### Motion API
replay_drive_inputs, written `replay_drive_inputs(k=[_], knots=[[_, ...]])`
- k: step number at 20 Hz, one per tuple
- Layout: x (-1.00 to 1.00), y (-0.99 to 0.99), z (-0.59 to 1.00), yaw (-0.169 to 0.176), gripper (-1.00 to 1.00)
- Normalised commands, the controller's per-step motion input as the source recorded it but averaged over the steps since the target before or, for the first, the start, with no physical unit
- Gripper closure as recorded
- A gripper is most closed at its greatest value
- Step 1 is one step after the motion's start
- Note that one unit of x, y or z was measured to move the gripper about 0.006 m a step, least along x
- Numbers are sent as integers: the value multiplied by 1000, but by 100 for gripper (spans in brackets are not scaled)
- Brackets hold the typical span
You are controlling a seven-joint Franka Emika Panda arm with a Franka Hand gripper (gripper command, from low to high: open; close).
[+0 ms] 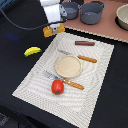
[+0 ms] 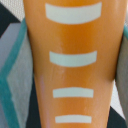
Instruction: Interact with the objects in diverse but meaningful ways.
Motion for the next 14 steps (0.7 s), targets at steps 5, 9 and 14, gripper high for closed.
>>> replay_drive_inputs(k=[5, 9, 14], knots=[[806, -489, 341, 0, 100], [791, -531, 36, 0, 100], [834, -507, 57, 0, 100]])
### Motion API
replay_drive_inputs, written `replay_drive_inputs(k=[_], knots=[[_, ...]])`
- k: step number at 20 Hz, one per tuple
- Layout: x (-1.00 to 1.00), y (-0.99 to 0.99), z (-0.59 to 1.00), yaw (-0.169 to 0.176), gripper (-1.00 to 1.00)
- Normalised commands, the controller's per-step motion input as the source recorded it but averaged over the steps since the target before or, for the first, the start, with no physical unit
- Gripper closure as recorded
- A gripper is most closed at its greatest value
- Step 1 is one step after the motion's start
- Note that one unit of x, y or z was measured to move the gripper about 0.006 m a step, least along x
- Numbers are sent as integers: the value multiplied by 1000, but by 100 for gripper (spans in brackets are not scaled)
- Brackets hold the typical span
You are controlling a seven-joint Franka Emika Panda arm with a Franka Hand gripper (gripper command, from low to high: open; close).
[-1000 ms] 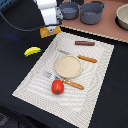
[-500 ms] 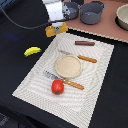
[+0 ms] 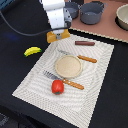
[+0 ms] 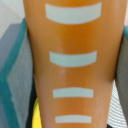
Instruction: Interact with the objects in diverse but meaningful ways.
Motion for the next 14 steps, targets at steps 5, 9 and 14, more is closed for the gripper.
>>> replay_drive_inputs(k=[5, 9, 14], knots=[[837, -482, 24, 0, 100], [888, -411, 69, 0, 100], [935, -311, 175, 0, 100]])
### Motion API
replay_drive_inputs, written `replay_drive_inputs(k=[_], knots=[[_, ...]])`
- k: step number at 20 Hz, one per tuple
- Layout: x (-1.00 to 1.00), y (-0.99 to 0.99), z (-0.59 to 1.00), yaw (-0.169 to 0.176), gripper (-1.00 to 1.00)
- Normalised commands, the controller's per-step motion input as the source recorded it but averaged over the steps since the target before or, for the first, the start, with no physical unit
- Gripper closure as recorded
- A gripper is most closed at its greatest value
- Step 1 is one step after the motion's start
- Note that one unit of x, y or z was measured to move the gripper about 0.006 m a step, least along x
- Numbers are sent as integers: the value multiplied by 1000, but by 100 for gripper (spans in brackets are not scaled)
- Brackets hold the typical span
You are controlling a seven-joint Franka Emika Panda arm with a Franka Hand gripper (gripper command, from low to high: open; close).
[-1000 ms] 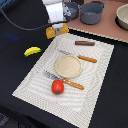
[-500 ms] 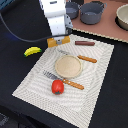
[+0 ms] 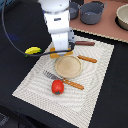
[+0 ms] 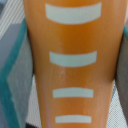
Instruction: Interact with the objects in diverse but meaningful ways.
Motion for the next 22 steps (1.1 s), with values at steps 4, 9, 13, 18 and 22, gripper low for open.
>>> replay_drive_inputs(k=[4, 9, 13, 18, 22], knots=[[951, -231, 231, 0, 100], [938, -158, 134, 0, 100], [713, -19, -5, 0, 100], [402, -5, 11, 3, -100], [318, 29, 793, 7, -100]])
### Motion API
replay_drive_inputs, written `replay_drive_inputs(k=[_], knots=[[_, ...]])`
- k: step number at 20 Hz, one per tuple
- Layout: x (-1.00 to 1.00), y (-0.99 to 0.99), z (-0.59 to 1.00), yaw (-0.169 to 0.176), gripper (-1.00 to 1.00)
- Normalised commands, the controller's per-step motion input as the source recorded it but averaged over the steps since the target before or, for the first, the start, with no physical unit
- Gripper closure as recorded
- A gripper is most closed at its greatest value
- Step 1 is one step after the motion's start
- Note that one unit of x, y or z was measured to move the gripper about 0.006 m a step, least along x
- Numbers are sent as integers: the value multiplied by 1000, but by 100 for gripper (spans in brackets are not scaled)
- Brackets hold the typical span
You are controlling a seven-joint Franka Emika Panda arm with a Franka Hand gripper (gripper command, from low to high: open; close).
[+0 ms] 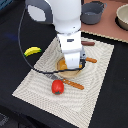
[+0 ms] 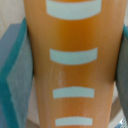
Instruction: Interact with the objects in diverse but meaningful ways.
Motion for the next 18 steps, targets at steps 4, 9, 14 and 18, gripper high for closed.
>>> replay_drive_inputs(k=[4, 9, 14, 18], knots=[[450, 27, 1000, 0, -100], [657, 366, 976, -5, -100], [403, 633, 410, 17, -100], [99, 741, 27, 39, -100]])
